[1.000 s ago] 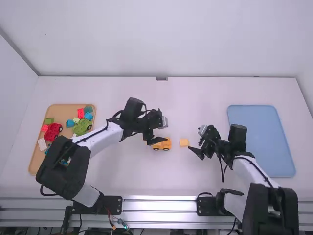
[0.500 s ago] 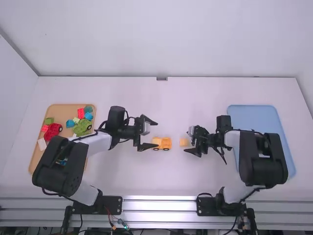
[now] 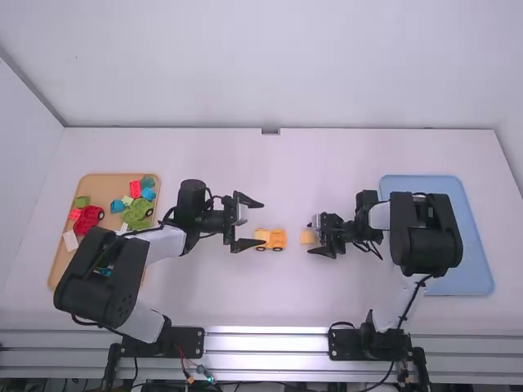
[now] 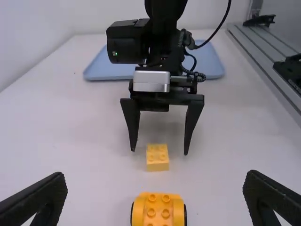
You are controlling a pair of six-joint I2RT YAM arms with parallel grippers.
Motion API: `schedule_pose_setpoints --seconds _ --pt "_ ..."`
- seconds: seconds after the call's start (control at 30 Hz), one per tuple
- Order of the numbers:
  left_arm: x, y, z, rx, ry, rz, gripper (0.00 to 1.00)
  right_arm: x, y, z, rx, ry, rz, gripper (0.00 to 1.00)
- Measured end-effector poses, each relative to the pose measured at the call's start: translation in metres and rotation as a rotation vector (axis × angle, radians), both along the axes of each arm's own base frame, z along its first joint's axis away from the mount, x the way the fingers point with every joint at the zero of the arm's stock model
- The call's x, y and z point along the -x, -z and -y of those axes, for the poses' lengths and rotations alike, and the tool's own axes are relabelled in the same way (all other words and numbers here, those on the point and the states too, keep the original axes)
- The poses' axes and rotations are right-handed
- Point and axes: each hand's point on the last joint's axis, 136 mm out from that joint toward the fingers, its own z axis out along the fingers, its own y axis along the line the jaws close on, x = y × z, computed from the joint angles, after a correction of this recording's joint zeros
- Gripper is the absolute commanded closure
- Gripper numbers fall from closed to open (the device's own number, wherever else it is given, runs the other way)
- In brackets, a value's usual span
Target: Assemble lego blocks to make yellow taxi
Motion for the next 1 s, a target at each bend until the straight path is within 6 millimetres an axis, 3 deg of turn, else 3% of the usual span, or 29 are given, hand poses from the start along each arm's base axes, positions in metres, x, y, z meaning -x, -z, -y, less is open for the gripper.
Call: schedule_pose_setpoints --seconds 0.2,0.4,0.47,0.63,0.87,1.0 --pt "0.0 0.0 0.0 0.001 -0.001 -0.006 0.01 -0.005 0.003 -0.002 -0.006 -0.014 0.007 0.62" --pt "0.0 0.0 0.0 0.0 -0.001 -0.009 0.01 -0.004 0.003 -0.002 -0.006 -0.014 0.001 0.69" --pt "0.001 0.001 0.0 -0.002 -0.002 -0.017 0.01 0.0 0.003 -0.002 -0.007 -0.014 -0.02 0.78" --pt "-0.004 0.012 -0.003 -0.041 -0.043 -0.041 0.01 0.0 0.001 -0.004 -0.027 0.008 -0.055 0.79" --pt "0.0 0.061 -0.006 -0.116 -0.034 -0.095 0.01 0.0 -0.023 -0.011 -0.094 0.038 -0.199 0.8" --pt "-0.001 0.083 -0.007 -0.132 -0.028 -0.109 0.01 -0.004 -0.038 -0.021 -0.102 0.009 -0.173 0.8"
